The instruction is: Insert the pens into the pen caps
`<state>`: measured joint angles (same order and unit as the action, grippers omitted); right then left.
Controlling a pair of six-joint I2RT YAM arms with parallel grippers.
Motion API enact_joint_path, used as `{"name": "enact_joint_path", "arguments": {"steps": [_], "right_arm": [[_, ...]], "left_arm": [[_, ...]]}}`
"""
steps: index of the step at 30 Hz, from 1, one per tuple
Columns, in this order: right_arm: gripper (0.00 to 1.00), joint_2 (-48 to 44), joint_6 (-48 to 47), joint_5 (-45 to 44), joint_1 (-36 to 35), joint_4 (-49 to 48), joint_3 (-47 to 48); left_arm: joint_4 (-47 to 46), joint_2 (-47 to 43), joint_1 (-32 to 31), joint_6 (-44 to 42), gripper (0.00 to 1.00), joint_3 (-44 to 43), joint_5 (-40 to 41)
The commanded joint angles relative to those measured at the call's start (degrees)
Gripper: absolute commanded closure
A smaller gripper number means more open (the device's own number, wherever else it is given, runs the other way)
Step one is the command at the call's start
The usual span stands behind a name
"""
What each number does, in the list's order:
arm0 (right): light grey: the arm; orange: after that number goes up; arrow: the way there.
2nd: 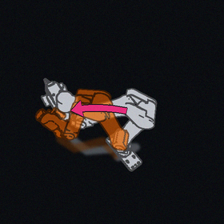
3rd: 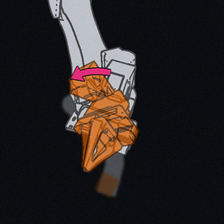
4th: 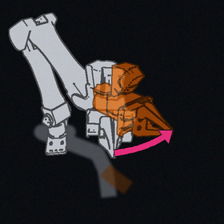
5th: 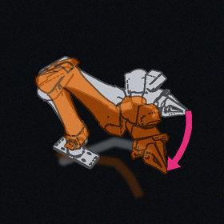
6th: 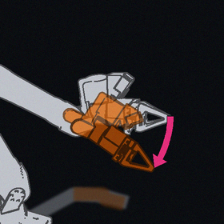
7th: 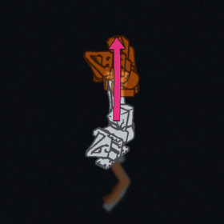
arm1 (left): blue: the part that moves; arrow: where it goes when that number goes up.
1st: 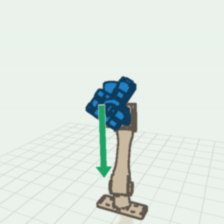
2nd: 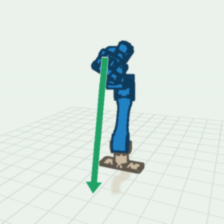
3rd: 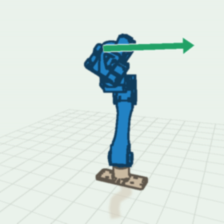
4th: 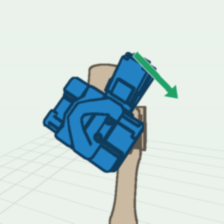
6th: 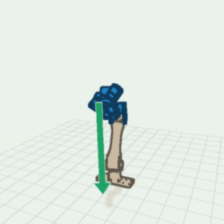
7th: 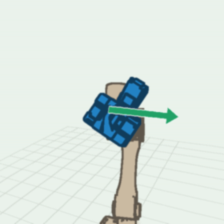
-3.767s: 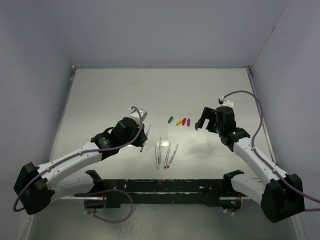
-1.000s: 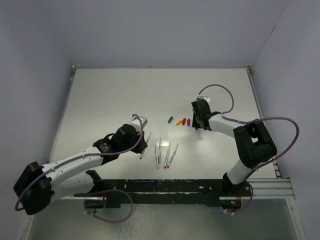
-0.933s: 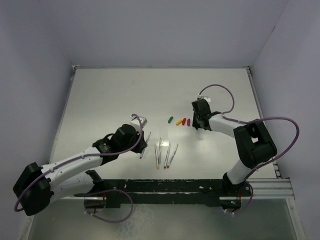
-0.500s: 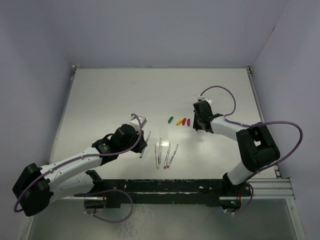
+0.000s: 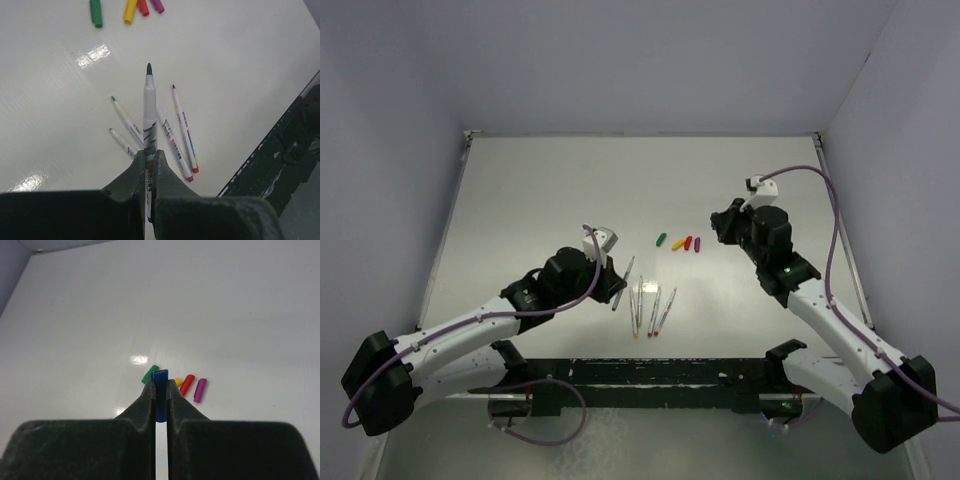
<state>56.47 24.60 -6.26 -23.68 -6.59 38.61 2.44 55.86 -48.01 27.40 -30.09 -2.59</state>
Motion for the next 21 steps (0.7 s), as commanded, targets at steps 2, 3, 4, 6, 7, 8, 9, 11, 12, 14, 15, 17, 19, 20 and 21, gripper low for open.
{"name": "enact_joint_path", "arguments": {"steps": [2, 3, 4, 6, 7, 8, 9, 11, 12, 14, 15, 17, 19, 20, 21], "right_arm": [[1.0, -7.56, 1.88, 7.24, -0.31, -9.1, -4.78], [1.0, -8.74, 2.79, 8.23, -0.23, -10.84, -5.55], [1.0, -9.88, 3.69, 9.25, -0.24, -12.54, -6.33], [1.0, -11.48, 5.83, 11.66, -0.24, -18.27, -8.21], [1.0, -12.18, 7.18, 12.76, -0.3, -21.01, -9.34], [1.0, -12.73, 8.56, 13.38, -0.3, -24.24, -10.53], [1.0, -13.06, 9.78, 13.74, -0.31, -27.59, -11.77], [1.0, -13.27, 12.27, 14.14, -0.27, -33.45, -13.86], [1.0, -12.97, 13.31, 14.51, -0.31, -36.04, -14.64], [1.0, -12.23, 15.12, 15.26, -0.29, -40.58, -15.82], [1.0, -11.76, 15.93, 15.71, -0.31, -42.52, -16.23], [1.0, -10.73, 17.34, 17.13, -0.31, -46.75, -17.4], [1.0, -9.91, 18.55, 18.3, -0.25, -49.43, -17.97], [1.0, -9.52, 19.08, 18.79, -0.28, -50.4, -18.22], [1.0, -9.23, 19.41, 19.25, -0.31, -51.31, -18.56]], "left_arm": [[-13.71, -1.15, -2.5, 0.71, 1.0, 0.67, -4.75], [-16.1, -1.18, -2.98, 1.32, 1.0, 1.25, -5.34], [-18.66, -1.18, -3.49, 2.13, 1.0, 1.73, -5.6], [-23.68, -0.88, -4.84, 3.0, 1.0, 2.67, -5.13], [-25.64, -0.46, -5.76, 3.12, 1.0, 2.82, -4.6], [-27.51, 0.22, -6.74, 3.18, 1.0, 2.83, -4.09], [-29.18, 0.99, -7.58, 3.18, 1.0, 2.67, -3.5], [-32.39, 3.11, -9.34, 3.2, 1.0, 2.0, -2.63], [-33.5, 4.18, -10.15, 3.19, 1.0, 1.59, -2.31], [-35.31, 6.16, -11.31, 3.19, 1.0, 0.6, -1.68], [-36.1, 7.04, -11.65, 3.19, 1.0, 0.15, -1.61], [-37.47, 8.61, -11.82, 3.19, 1.0, -0.72, -1.63], [-38.35, 9.63, -11.82, 2.99, 1.0, -1.37, -1.47], [-38.76, 9.92, -11.77, 2.8, 1.0, -1.62, -1.39], [-39.22, 10.36, -11.82, 2.5, 1.0, -1.9, -1.37]]}}
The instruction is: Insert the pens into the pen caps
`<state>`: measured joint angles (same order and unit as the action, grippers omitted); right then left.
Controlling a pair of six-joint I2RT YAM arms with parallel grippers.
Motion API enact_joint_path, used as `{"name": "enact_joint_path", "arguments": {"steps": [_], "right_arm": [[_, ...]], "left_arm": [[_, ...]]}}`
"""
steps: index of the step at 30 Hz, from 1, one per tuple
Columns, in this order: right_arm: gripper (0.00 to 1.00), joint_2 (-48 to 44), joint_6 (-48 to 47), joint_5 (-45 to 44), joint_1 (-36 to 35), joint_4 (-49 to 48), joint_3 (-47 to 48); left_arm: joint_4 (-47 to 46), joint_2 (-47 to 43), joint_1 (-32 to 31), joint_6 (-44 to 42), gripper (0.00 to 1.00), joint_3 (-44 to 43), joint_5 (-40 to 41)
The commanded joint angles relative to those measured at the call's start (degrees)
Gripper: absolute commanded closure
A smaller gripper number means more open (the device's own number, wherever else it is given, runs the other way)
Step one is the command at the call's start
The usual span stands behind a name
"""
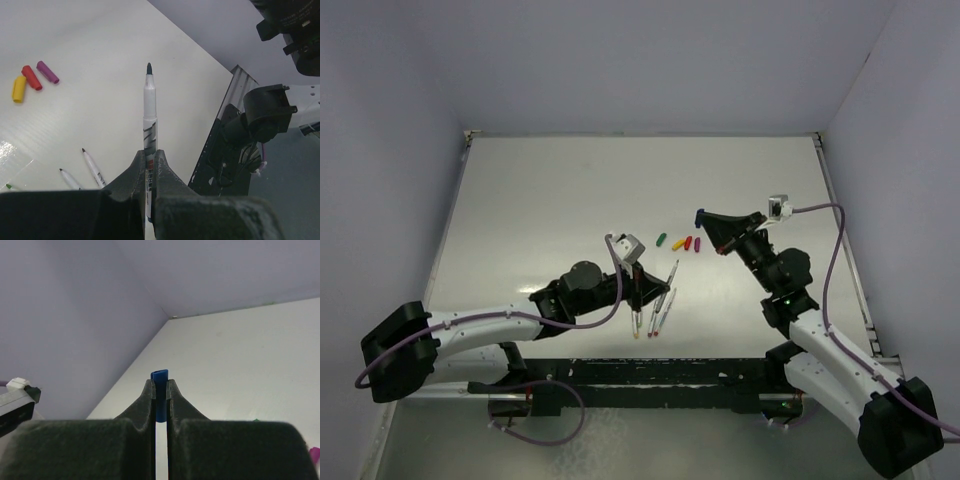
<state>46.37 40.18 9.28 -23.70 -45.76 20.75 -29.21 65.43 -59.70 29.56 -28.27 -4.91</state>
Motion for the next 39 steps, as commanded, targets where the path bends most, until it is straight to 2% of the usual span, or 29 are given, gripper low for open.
{"name": "enact_joint_path", "arguments": {"steps": [1, 13, 29, 39], "right_arm": [[1.0, 1.08, 4.03, 4.25, -0.27, -12.81, -0.89], [1.0, 2.31, 5.44, 9.95, -0.38, -15.75, -2.54], [1.0, 5.88, 9.63, 10.76, -0.51, -25.38, -5.0], [1.0, 6.16, 10.31, 10.62, -0.81, -26.3, -5.29]], "left_arm": [[-8.06, 1.15, -0.15, -0.02, 1.0, -3.97, 1.09], [-10.02, 6.2, -0.13, -1.87, 1.0, -7.25, 3.3], [-11.66, 7.04, -0.11, -2.14, 1.0, -8.19, 5.16], [-12.09, 7.71, -0.14, -1.92, 1.0, -8.44, 6.12]]}}
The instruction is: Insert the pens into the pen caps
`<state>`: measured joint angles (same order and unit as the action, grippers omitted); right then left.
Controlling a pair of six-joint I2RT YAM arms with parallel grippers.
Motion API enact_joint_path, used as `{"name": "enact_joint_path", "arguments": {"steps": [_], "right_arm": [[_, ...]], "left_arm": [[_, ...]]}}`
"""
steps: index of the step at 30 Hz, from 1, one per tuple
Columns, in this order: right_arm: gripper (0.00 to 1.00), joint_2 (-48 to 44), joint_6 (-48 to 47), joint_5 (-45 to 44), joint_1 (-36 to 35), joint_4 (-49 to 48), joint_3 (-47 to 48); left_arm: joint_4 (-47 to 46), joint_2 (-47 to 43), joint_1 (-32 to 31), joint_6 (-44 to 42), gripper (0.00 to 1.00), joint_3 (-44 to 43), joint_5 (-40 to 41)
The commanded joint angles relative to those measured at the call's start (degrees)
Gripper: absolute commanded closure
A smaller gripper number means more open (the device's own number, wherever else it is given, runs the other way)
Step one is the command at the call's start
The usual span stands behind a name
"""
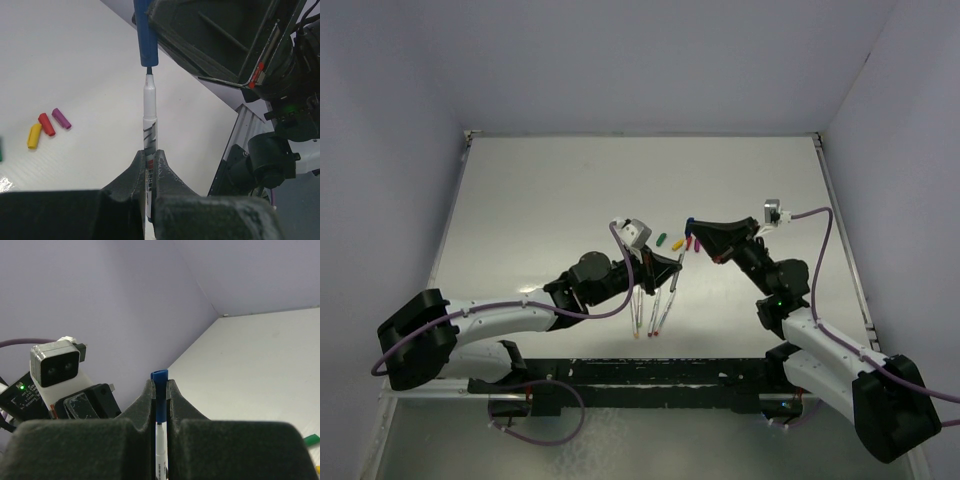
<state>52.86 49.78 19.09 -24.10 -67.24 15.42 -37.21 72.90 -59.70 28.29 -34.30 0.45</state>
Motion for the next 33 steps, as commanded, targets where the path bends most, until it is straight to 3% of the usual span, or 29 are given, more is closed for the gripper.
{"name": "enact_joint_path", "arguments": {"steps": [1, 33], "right_arm": [[1.0, -0.26, 0.82, 0.73, -0.42, -4.98, -0.08], [1.0, 2.61, -1.02, 1.12, -1.61, -6.27, -1.37]], "left_arm": [[-4.2, 0.32, -0.11, -0.61, 1.0, -2.35, 0.86], [-7.89, -0.62, -0.15, 0.33, 1.0, -0.7, 1.32]]}}
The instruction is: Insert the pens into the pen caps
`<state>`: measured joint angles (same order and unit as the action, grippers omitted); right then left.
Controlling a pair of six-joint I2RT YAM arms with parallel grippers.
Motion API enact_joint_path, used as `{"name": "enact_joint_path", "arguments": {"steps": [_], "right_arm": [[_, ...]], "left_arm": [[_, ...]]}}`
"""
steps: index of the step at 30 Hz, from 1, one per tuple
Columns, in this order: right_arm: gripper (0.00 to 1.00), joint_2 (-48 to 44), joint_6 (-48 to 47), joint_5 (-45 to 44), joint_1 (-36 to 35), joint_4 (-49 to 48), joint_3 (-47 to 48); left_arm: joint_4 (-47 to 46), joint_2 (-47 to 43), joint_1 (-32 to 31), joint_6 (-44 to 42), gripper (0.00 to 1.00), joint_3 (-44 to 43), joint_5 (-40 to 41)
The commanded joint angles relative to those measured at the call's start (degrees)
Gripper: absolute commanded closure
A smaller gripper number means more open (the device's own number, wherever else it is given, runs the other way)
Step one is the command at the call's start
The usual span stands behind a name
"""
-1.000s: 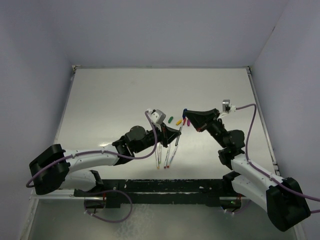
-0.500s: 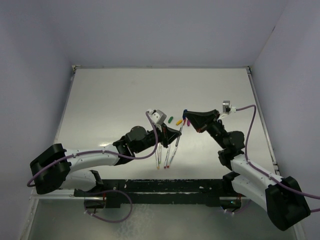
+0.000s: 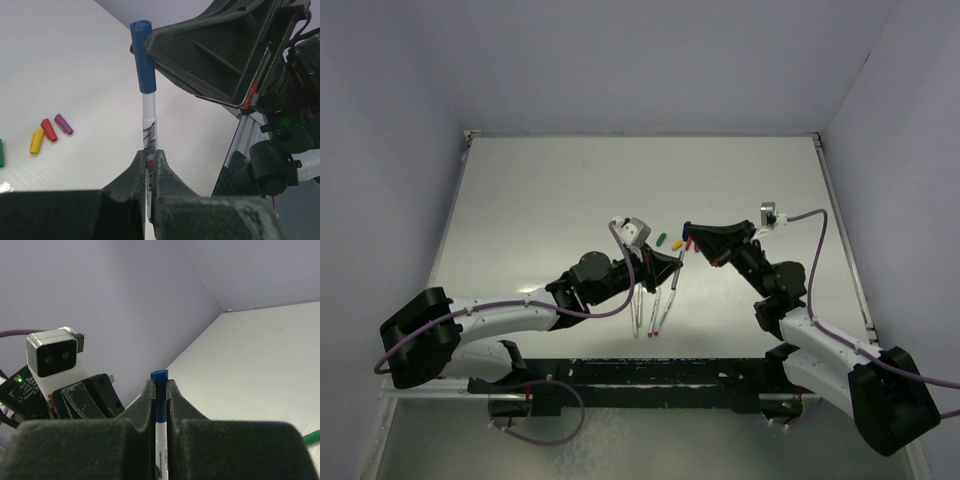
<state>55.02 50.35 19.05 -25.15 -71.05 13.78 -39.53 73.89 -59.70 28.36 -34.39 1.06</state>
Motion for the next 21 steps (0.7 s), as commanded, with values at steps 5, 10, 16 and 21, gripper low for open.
{"name": "enact_joint_path", "arguments": {"steps": [5, 10, 16, 21], "right_arm": [[1.0, 2.62, -2.91, 3.46, -0.95, -1.93, -0.31], [1.0, 4.75, -4.1, 4.41, -1.43, -2.86, -2.0], [1.0, 6.85, -6.01, 5.61, -2.58, -1.94, -2.42], [1.0, 7.46, -7.41, 5.6, -3.64, 0.45, -2.85]], "left_arm": [[-9.12, -0.84, -0.14, 1.52, 1.0, -0.63, 1.77], [-10.74, -1.1, -0.06, 2.28, 1.0, -1.47, 2.8], [-13.82, -1.07, 0.48, 4.02, 1.0, -2.32, 1.67], [-14.53, -1.54, 1.59, 4.25, 1.0, -3.26, -0.34]]}}
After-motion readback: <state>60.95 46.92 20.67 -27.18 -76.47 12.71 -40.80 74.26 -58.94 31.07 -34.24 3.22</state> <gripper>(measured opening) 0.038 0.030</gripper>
